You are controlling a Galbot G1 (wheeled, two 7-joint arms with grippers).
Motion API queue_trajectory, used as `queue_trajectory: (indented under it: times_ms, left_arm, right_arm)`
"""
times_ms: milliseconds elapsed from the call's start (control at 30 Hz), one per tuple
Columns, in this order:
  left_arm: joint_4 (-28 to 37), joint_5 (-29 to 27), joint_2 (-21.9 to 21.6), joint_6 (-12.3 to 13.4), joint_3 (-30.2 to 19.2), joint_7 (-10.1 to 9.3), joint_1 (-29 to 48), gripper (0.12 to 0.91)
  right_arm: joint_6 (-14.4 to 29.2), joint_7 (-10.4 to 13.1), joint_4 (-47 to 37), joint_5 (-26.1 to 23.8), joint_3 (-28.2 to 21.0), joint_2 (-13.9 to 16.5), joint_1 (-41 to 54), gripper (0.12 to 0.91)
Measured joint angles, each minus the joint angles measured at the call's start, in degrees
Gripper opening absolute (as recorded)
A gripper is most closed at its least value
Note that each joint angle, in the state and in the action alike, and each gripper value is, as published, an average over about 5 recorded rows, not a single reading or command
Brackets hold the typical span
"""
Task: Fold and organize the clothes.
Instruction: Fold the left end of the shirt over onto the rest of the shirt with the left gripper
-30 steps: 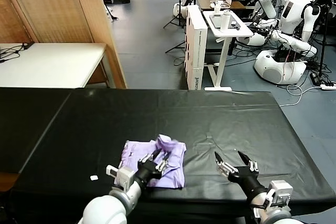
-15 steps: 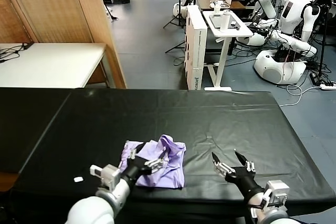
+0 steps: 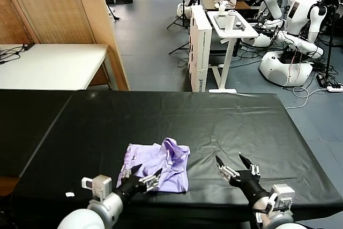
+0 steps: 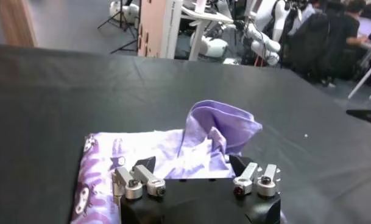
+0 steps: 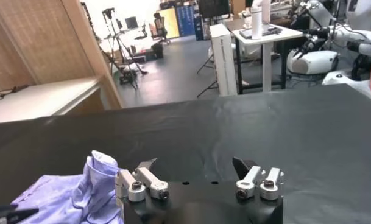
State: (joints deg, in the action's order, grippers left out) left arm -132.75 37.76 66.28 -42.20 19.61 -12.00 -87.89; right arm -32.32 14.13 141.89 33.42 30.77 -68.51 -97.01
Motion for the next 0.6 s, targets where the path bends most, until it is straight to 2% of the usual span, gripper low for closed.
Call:
queue_trajectory:
  times_ms: [200, 300, 400, 600]
  left_arm:
    - [0.8, 1.2, 0.3, 0.0, 0.0, -0.07, 0.2, 0.899]
    - [0.6, 1.5, 0.3, 0.0, -0.1, -0.03, 0.1, 0.858]
    - [0.0, 1.7, 0.3, 0.0, -0.2, 0.25, 0.0, 0.738]
    - [-1.6, 1.4, 0.1, 0.0, -1.0, 2.7, -0.3, 0.372]
  right_arm:
    - [0.0, 0.0, 0.3, 0.0, 0.3, -0.1, -0.5, 0.907]
    - [0.0, 0.0, 0.4, 0.0, 0.3, -0.3, -0.7, 0.907]
    - [0.0, 0.0, 0.6, -0.1, 0.2, -0.5, -1.0, 0.907]
    - [0.1, 0.0, 1.1, -0.2, 0.5, -0.6, -1.5, 0.907]
